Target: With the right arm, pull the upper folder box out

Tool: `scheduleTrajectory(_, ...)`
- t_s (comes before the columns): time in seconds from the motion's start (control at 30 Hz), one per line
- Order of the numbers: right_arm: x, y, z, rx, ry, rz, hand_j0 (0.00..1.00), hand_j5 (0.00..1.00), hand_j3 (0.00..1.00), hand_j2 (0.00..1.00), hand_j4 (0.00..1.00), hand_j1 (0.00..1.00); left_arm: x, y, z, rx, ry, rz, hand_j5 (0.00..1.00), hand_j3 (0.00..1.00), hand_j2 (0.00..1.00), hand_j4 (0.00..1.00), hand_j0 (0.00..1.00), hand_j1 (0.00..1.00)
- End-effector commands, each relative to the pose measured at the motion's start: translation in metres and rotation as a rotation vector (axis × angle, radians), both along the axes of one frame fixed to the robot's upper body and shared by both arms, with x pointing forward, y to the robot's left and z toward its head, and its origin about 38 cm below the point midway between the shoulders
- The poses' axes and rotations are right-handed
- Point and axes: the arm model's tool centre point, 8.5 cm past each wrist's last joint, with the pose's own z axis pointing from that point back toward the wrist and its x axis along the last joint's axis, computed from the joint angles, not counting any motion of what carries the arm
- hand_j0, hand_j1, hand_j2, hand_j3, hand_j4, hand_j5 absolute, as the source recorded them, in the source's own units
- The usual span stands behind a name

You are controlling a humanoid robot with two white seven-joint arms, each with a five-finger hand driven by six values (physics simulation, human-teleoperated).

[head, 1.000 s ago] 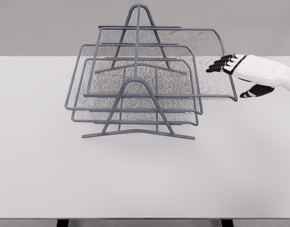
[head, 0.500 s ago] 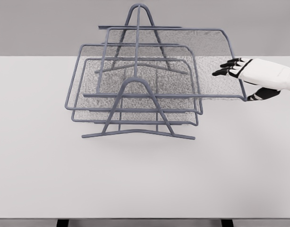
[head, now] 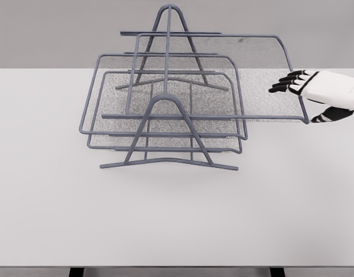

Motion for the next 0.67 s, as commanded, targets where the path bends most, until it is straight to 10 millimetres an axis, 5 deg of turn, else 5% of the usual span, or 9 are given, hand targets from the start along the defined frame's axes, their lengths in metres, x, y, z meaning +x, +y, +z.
scheduleTrajectory(0.0,-0.001,-0.003,0.002,0.000,0.000,-0.007,1.00,1.00,1.00,1.00,1.00,1.00,0.000,0.000,0.000,0.000,0.000,0.001,1.00,1.00,1.00,1.00,1.00,1.00)
scheduleTrajectory(0.63,-0.002,-0.021,0.037,0.084,-0.049,-0.045,1.00,1.00,1.00,1.00,1.00,1.00,0.000,0.000,0.000,0.000,0.000,0.001,1.00,1.00,1.00,1.00,1.00,1.00)
